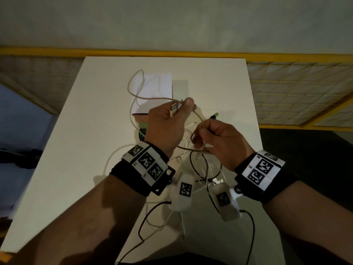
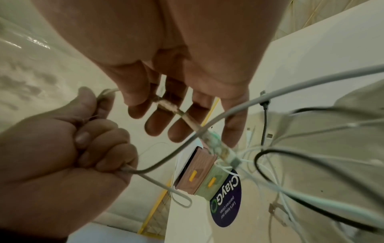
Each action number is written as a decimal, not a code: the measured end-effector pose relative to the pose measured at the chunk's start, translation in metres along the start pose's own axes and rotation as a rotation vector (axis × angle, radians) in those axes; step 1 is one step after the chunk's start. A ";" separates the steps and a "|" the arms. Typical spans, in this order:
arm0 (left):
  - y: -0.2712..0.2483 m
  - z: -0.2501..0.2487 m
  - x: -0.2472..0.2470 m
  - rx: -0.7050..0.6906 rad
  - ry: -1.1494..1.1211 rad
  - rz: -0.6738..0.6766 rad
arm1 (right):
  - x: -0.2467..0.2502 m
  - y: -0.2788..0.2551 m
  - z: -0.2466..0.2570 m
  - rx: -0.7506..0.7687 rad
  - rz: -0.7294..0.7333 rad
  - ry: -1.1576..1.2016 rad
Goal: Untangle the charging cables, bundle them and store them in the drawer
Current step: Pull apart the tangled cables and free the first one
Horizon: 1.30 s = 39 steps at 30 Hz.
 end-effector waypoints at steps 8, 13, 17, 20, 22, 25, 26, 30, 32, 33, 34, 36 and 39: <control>-0.007 -0.017 -0.027 0.035 -0.033 0.068 | 0.022 -0.012 0.008 0.074 -0.028 0.217; -0.013 -0.045 -0.073 -0.044 -0.175 0.170 | 0.071 -0.031 0.015 0.149 -0.111 0.281; -0.030 -0.062 -0.115 -0.165 -0.039 0.328 | 0.120 -0.051 0.015 0.256 -0.149 0.341; -0.040 -0.063 -0.140 -0.139 -0.042 0.383 | 0.156 -0.061 0.004 0.276 -0.229 0.322; -0.048 -0.062 -0.158 -0.071 -0.089 0.431 | 0.173 -0.068 -0.005 0.268 -0.276 0.295; -0.059 -0.060 -0.180 -0.014 -0.093 0.491 | 0.187 -0.075 -0.022 0.214 -0.296 0.267; -0.062 -0.059 -0.186 -0.013 -0.074 0.517 | 0.189 -0.076 -0.028 0.187 -0.305 0.269; -0.070 -0.049 -0.201 0.014 -0.062 0.557 | 0.196 -0.075 -0.054 0.094 -0.347 0.306; -0.069 -0.042 -0.201 0.090 -0.153 0.476 | 0.206 -0.075 -0.071 0.040 -0.448 0.193; -0.068 -0.040 -0.200 0.139 -0.199 0.425 | 0.212 -0.074 -0.080 0.001 -0.500 0.078; -0.067 -0.036 -0.199 0.179 -0.227 0.382 | 0.217 -0.074 -0.088 -0.040 -0.536 -0.051; -0.065 -0.031 -0.198 0.213 -0.218 0.333 | 0.223 -0.069 -0.104 -0.145 -0.528 -0.160; -0.071 -0.018 -0.201 0.232 -0.089 0.399 | 0.215 -0.067 -0.103 -0.099 -0.361 0.081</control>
Point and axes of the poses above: each hand's wrist, its own y-axis towards the middle knuckle, its own x-axis out of the back of the hand, z = x × y, the point moved 5 cm from there along y, towards the middle knuckle, and after that the axes turned 15 degrees about -x, right-handed, at the moved point
